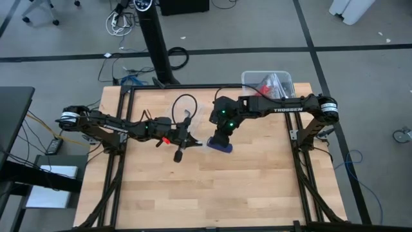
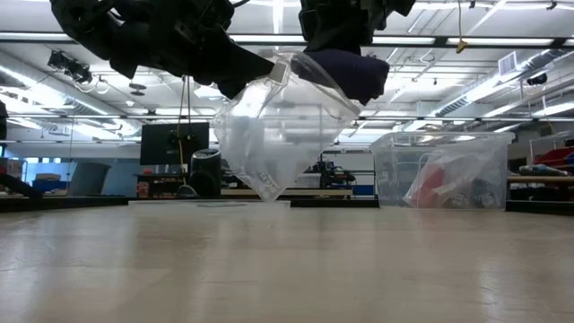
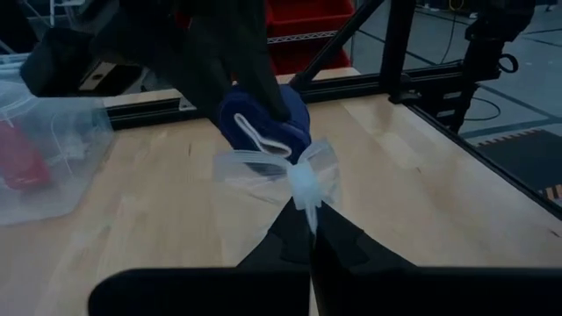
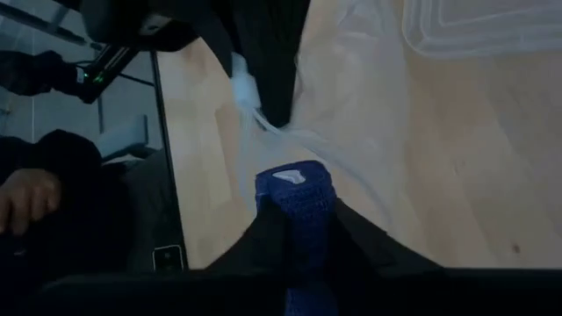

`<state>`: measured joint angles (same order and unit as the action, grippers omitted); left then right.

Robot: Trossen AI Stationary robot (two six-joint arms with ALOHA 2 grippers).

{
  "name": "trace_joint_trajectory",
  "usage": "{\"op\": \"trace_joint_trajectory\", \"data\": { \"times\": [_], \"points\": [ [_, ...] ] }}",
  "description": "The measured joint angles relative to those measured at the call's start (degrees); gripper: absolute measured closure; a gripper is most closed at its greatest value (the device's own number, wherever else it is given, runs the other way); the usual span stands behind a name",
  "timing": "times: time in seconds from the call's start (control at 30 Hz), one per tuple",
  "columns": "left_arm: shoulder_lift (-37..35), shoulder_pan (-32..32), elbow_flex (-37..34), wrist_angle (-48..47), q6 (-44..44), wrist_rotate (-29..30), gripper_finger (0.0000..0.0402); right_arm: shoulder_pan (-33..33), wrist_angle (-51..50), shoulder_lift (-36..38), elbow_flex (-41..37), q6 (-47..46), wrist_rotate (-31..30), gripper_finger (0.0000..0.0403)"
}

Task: Roll bandage
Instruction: Put the blue rolled bandage inside the transparent zip bag

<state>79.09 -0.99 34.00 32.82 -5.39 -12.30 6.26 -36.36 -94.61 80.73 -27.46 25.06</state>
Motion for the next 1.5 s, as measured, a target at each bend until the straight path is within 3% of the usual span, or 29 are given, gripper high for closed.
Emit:
{"op": "trace_joint_trajectory", "data": {
  "times": [0.3,0.63,0.83,1.13,1.3,1.5],
  "points": [
    [0.66,0.0,0.0,1.16,0.03,-0.4,0.0402,-0.3,0.25,-0.3,0.0,0.8,-0.87,0.0342],
    [6.47,-0.01,-0.04,7.82,1.93,-2.3,0.0402,-2.2,0.72,-7.14,-0.04,2.33,1.55,0.0351],
    [6.47,-0.02,0.09,8.49,1.94,-2.64,0.0402,-1.99,0.75,-7.43,-0.04,0.5,-2.9,0.0296],
    [6.45,-0.02,0.11,6.57,2.31,-2.99,0.0402,-1.86,3.0,-6.12,0.53,0.41,-2.49,0.0219],
    [6.36,-0.02,-0.2,7.01,2.29,-2.99,0.0402,-2.1,4.2,-5.53,1.7,0.65,-2.94,0.0204],
    [6.51,-0.02,-0.24,7.17,2.38,-2.99,0.0402,-2.1,4.99,-5.53,1.7,0.89,-2.95,0.0218]
  ]
}}
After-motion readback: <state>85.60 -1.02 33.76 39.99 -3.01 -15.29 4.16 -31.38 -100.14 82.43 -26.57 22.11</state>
